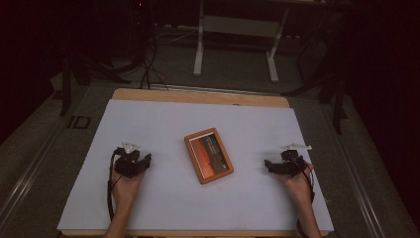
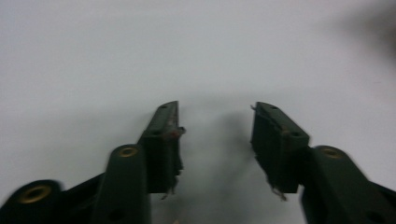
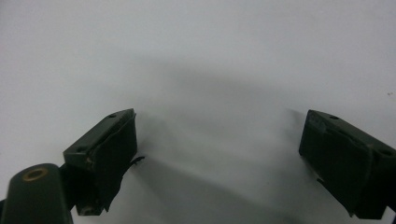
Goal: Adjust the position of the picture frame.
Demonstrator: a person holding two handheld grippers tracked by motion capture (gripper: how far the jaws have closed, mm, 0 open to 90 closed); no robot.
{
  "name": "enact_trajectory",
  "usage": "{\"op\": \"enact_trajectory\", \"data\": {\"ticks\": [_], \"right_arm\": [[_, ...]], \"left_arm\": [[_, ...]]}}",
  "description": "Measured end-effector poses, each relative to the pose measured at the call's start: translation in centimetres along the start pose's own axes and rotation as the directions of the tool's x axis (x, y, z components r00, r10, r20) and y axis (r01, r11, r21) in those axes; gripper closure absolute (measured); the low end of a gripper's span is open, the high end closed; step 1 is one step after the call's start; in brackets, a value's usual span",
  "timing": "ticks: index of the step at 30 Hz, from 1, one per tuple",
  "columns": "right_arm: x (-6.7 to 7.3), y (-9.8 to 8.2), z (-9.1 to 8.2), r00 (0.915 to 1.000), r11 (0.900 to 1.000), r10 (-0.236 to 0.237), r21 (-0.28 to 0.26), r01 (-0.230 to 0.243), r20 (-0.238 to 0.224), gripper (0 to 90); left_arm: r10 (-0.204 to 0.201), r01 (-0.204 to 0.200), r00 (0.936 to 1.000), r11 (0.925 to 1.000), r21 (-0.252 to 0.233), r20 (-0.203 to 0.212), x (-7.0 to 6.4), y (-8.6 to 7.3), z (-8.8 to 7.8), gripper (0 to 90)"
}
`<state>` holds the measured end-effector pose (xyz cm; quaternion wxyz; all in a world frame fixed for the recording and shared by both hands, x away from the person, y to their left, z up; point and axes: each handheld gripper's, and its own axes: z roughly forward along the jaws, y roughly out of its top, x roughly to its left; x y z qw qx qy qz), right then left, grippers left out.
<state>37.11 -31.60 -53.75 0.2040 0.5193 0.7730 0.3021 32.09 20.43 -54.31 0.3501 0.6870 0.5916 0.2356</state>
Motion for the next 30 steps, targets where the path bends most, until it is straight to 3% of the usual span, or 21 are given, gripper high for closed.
{"op": "enact_trajectory", "data": {"ticks": [2,3,4,5,8,9,10,11,14,18,23,26,30], "right_arm": [[0.0,0.1,-0.1,1.0,1.0,0.001,0.007,-0.001,0.003,15.7],[0.1,0.0,-0.5,1.0,1.0,-0.004,0.0,0.004,-0.003,26.9],[0.1,0.0,-0.5,1.0,1.0,-0.004,0.0,0.004,-0.003,26.9],[0.2,0.0,-0.9,0.9997,1.0,-0.002,-0.013,0.001,-0.025,34.0],[0.2,0.0,-1.0,0.9995,1.0,-0.003,-0.021,0.003,-0.03,37.3],[0.6,0.3,-1.3,0.9962,0.999,-0.027,-0.043,0.024,-0.083,45.5],[0.8,0.4,-1.4,0.9955,0.998,-0.037,-0.047,0.033,-0.087,46.6],[1.0,0.6,-1.5,0.995,0.998,-0.045,-0.053,0.04,-0.09,47.6],[1.4,0.8,-1.6,0.9931,0.997,-0.061,-0.061,0.055,-0.1,49.3],[2.4,1.1,-1.6,0.9866,0.993,-0.107,-0.062,0.1,-0.123,60.7],[3.3,1.3,-1.4,0.9805,0.99,-0.137,-0.061,0.129,-0.141,67.5],[3.8,1.4,-1.3,0.9766,0.989,-0.141,-0.061,0.132,-0.163,65.8],[4.2,1.6,-1.2,0.9738,0.989,-0.143,-0.068,0.133,-0.177,62.2]], "left_arm": [[-0.019,0.019,0.9991,0.9998,-0.011,0.039,0.1,0.1,-0.3,55.5],[-0.022,0.023,0.9979,0.9996,-0.017,0.061,0.1,0.2,-0.4,57.6],[-0.014,0.016,0.9968,0.9996,-0.025,0.079,0.1,0.2,-0.6,57.6],[0.008,-0.001,0.9922,0.9984,-0.056,0.124,-0.3,0.4,-1.1,61.5],[0.021,-0.01,0.9881,0.9973,-0.072,0.153,-0.6,0.4,-1.4,63.3],[0.05,-0.036,0.9789,0.9965,-0.076,0.198,-1.4,0.5,-1.8,63.3],[0.05,-0.036,0.9789,0.9965,-0.076,0.198,-1.4,0.5,-1.8,63.2],[0.072,-0.061,0.9763,0.9962,-0.062,0.204,-1.9,0.5,-1.8,62.8],[0.079,-0.068,0.9753,0.996,-0.057,0.206,-2.2,0.6,-1.8,61.4],[0.085,-0.074,0.9779,0.9953,-0.062,0.191,-2.7,0.8,-1.9,58.7],[0.089,-0.076,0.9753,0.9947,-0.069,0.202,-3.1,1.0,-2.1,57.4],[0.132,-0.121,0.9757,0.9902,-0.068,0.175,-3.7,0.9,-1.9,55.6],[0.147,-0.137,0.9722,0.9884,-0.066,0.182,-4.0,0.9,-1.7,55.0]]}}
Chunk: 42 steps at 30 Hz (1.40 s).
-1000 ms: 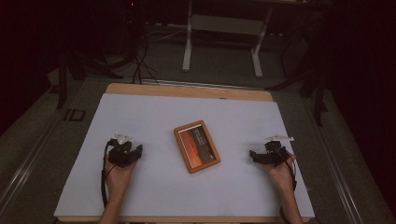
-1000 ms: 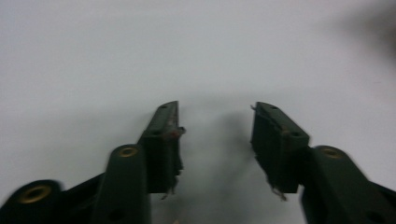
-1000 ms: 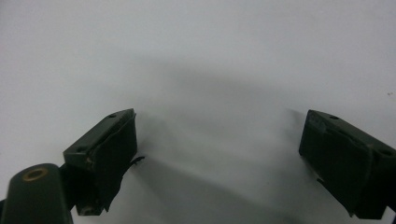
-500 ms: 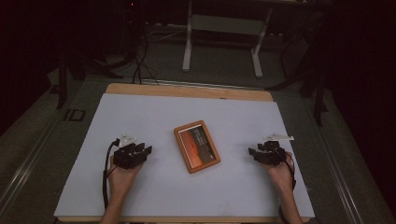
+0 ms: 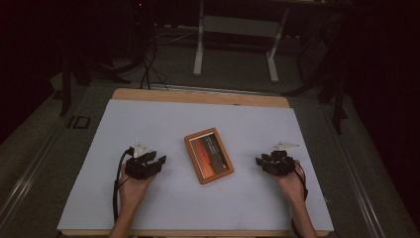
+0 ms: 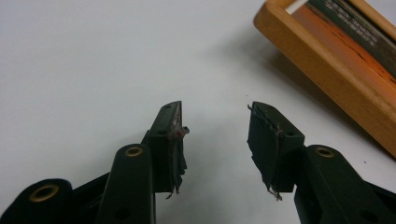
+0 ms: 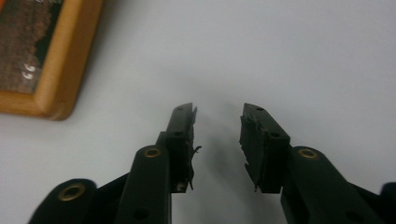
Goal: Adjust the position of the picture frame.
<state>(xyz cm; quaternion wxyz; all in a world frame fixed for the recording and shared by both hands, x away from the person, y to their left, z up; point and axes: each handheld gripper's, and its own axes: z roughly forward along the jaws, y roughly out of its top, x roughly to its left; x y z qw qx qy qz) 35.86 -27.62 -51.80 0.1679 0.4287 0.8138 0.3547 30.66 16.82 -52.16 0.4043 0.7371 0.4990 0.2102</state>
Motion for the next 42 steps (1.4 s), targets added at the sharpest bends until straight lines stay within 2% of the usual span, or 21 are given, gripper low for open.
{"op": "enact_trajectory", "data": {"ticks": [2,4,7,15,16,18,21,26,32,37,42], "right_arm": [[0.4,0.1,0.1,0.9999,1.0,-0.009,-0.013,0.009,-0.005,59.8],[0.6,0.3,0.2,0.9997,1.0,-0.021,-0.016,0.02,-0.01,58.5],[1.0,0.5,0.3,0.9995,0.999,-0.025,-0.023,0.024,-0.021,55.8],[1.6,1.0,0.6,0.9989,0.999,-0.007,-0.036,0.006,-0.047,54.2],[1.7,1.1,0.6,0.998,0.999,0.001,-0.036,-0.004,-0.063,54.6],[2.0,1.4,0.8,0.9978,0.999,-0.011,-0.032,0.009,-0.066,54.6],[2.3,1.7,0.9,0.997,0.999,-0.022,-0.03,0.02,-0.074,54.6],[3.2,2.7,1.6,0.9928,0.998,-0.045,-0.039,0.041,-0.111,54.0],[4.5,4.0,3.0,0.9848,0.997,-0.075,-0.04,0.07,-0.156,50.7],[5.2,4.3,4.0,0.9799,0.997,-0.069,-0.042,0.062,-0.187,48.1],[5.7,4.4,4.9,0.9747,0.998,-0.062,-0.033,0.056,-0.215,44.8]], "left_arm": [[0.021,-0.021,0.9998,0.9998,0.002,0.003,-0.4,0.1,0.1,54.7],[0.026,-0.026,0.9997,0.9996,0.006,0.002,-0.5,0.1,0.2,54.7],[0.02,-0.02,0.9995,0.9997,0.015,0.022,-0.8,0.4,0.3,54.6],[0.029,-0.03,0.998,0.9994,0.02,0.057,-2.0,0.9,0.7,50.2],[0.033,-0.034,0.9978,0.9992,0.022,0.058,-2.0,1.0,0.8,49.4],[0.011,-0.012,0.9972,0.9997,0.02,0.074,-2.3,1.3,0.9,49.0],[0.015,-0.016,0.9974,0.9996,0.023,0.07,-2.6,1.5,1.1,47.1],[0.017,-0.02,0.9962,0.9994,0.028,0.086,-3.4,2.1,1.7,43.0],[-0.016,0.012,0.9949,0.9993,0.036,0.099,-4.2,2.4,2.5,36.1],[-0.025,0.019,0.9936,0.9986,0.048,0.111,-4.8,2.5,3.1,34.5],[-0.043,0.035,0.9883,0.9975,0.062,0.146,-5.5,2.6,3.6,33.0]]}}
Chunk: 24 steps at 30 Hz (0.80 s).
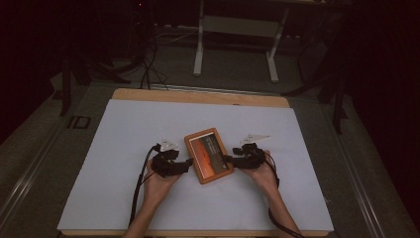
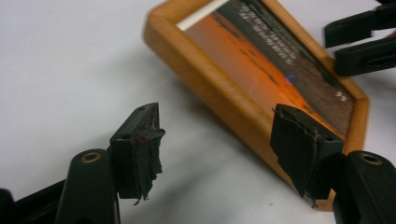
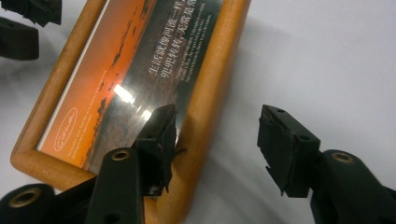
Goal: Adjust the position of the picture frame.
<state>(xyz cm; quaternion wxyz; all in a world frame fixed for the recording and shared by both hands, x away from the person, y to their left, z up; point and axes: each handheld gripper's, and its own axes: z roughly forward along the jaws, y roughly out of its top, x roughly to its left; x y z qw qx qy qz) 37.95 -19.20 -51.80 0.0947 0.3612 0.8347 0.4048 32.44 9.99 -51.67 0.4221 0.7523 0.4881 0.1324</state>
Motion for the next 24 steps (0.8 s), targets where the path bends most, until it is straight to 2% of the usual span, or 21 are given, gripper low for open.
{"op": "enact_trajectory", "data": {"ticks": [4,6,8,10,16,17,18,21,24], "right_arm": [[0.0,0.3,0.4,0.9997,1.0,0.005,0.004,-0.005,-0.025,39.3],[-0.3,0.7,0.8,0.9989,1.0,0.025,0.0,-0.025,-0.039,32.2],[-0.4,0.8,0.9,0.9981,0.999,0.032,-0.003,-0.032,-0.052,30.5],[-0.8,1.1,1.3,0.9927,0.998,0.065,-0.002,-0.065,-0.102,27.4],[-1.0,1.4,2.1,0.9868,0.997,0.075,0.034,-0.071,-0.143,24.7],[-1.0,1.4,2.3,0.985,0.996,0.08,0.039,-0.075,-0.153,24.3],[-1.2,1.4,2.4,0.9796,0.995,0.092,0.048,-0.085,-0.179,23.4],[-1.3,1.5,2.7,0.9751,0.994,0.09,0.072,-0.077,-0.203,23.0],[-1.5,1.4,3.3,0.9631,0.991,0.103,0.104,-0.079,-0.249,26.8]], "left_arm": [[-0.022,0.022,0.9996,0.9996,0.017,0.017,-0.3,0.1,0.7,31.0],[-0.039,0.038,0.9987,0.9987,0.033,0.032,-0.4,0.1,1.2,27.5],[-0.037,0.036,0.9987,0.9985,0.041,0.035,-0.6,0.2,1.6,27.5],[-0.029,0.027,0.9988,0.9981,0.055,0.039,-0.7,0.3,2.0,27.4],[-0.022,0.014,0.9963,0.9953,0.095,0.084,-1.1,0.6,3.1,27.4],[-0.028,0.019,0.9955,0.9949,0.099,0.09,-1.0,0.7,3.3,26.5],[-0.04,0.03,0.9943,0.9944,0.101,0.099,-0.9,0.7,3.4,26.7],[-0.069,0.054,0.9875,0.9924,0.11,0.142,-0.5,0.7,3.7,27.9],[-0.089,0.07,0.9822,0.9904,0.119,0.165,-0.3,0.7,3.9,28.6]]}}
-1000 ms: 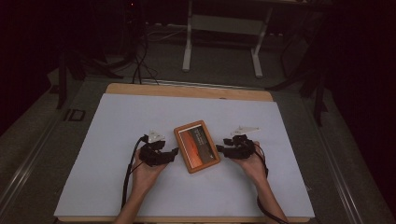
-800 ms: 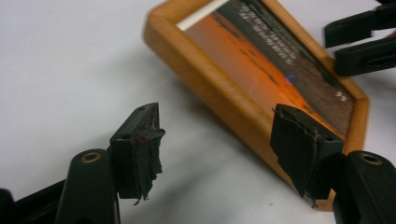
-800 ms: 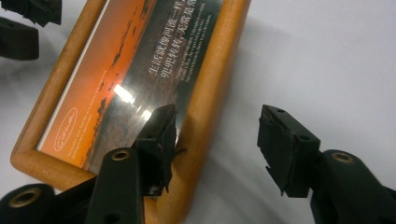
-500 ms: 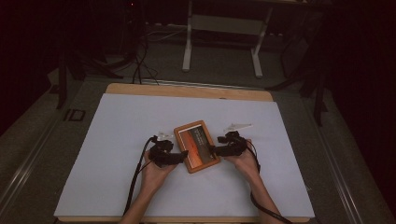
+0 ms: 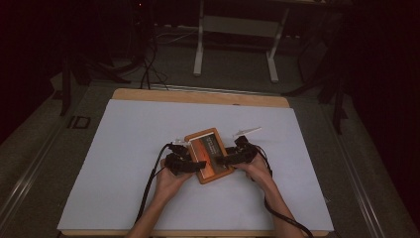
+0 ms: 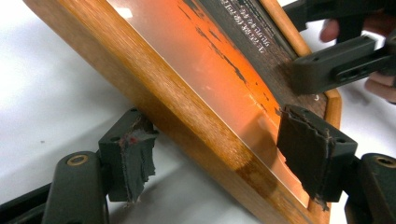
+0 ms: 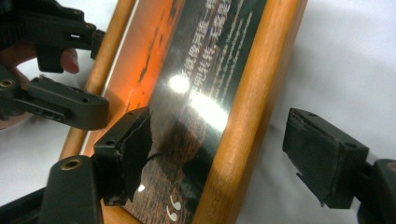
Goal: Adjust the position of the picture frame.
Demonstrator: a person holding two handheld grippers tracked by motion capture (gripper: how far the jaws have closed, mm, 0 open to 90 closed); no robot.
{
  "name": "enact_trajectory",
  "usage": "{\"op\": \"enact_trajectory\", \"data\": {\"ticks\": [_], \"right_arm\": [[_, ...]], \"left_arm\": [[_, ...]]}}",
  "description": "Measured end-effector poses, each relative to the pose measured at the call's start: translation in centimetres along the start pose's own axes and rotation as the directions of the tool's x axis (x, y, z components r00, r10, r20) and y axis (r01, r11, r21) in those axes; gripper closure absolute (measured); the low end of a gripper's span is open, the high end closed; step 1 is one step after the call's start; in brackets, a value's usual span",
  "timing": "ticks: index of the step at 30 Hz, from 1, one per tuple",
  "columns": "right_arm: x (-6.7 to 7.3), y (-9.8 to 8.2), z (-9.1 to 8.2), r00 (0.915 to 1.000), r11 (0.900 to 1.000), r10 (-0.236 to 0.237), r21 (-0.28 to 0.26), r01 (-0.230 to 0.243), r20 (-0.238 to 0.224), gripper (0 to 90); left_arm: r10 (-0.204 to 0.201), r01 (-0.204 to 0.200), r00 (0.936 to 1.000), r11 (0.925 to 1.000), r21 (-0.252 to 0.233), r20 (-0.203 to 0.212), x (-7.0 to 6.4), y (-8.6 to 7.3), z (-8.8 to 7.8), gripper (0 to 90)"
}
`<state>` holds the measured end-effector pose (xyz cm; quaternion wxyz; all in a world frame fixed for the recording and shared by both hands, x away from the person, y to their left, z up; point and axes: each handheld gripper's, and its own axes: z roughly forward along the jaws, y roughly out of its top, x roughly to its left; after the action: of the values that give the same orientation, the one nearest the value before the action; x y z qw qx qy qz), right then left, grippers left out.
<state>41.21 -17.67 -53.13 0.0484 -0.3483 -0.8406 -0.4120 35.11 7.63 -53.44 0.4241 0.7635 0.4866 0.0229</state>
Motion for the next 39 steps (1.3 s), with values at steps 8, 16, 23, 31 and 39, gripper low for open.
{"op": "enact_trajectory", "data": {"ticks": [8,16,23,31,39], "right_arm": [[0.3,-0.1,-0.2,0.9999,1.0,-0.01,-0.002,0.01,-0.004,32.3],[0.3,-0.8,-2.2,0.9999,0.998,-0.009,-0.069,0.008,-0.011,45.8],[1.2,-2.0,-4.7,0.9993,0.989,-0.026,-0.148,0.022,-0.026,52.8],[2.7,-3.5,-7.1,0.9948,0.982,-0.095,-0.166,0.088,-0.036,51.8],[3.3,-3.4,-7.5,0.9906,0.969,-0.13,-0.218,0.117,-0.044,46.7]], "left_arm": [[-0.023,0.023,0.9996,0.9997,0.004,0.018,0.2,0.1,-0.4,34.7],[0.058,-0.058,0.9983,0.997,-0.051,-0.007,-1.2,0.3,-1.7,45.8],[0.144,-0.143,0.9896,0.9853,-0.094,0.004,-2.7,0.6,-3.3,58.0],[0.282,-0.277,0.9591,0.9537,-0.118,0.027,-4.2,0.4,-4.3,65.3],[0.341,-0.335,0.9396,0.9337,-0.126,0.029,-4.5,0.0,-4.6,66.2]]}}
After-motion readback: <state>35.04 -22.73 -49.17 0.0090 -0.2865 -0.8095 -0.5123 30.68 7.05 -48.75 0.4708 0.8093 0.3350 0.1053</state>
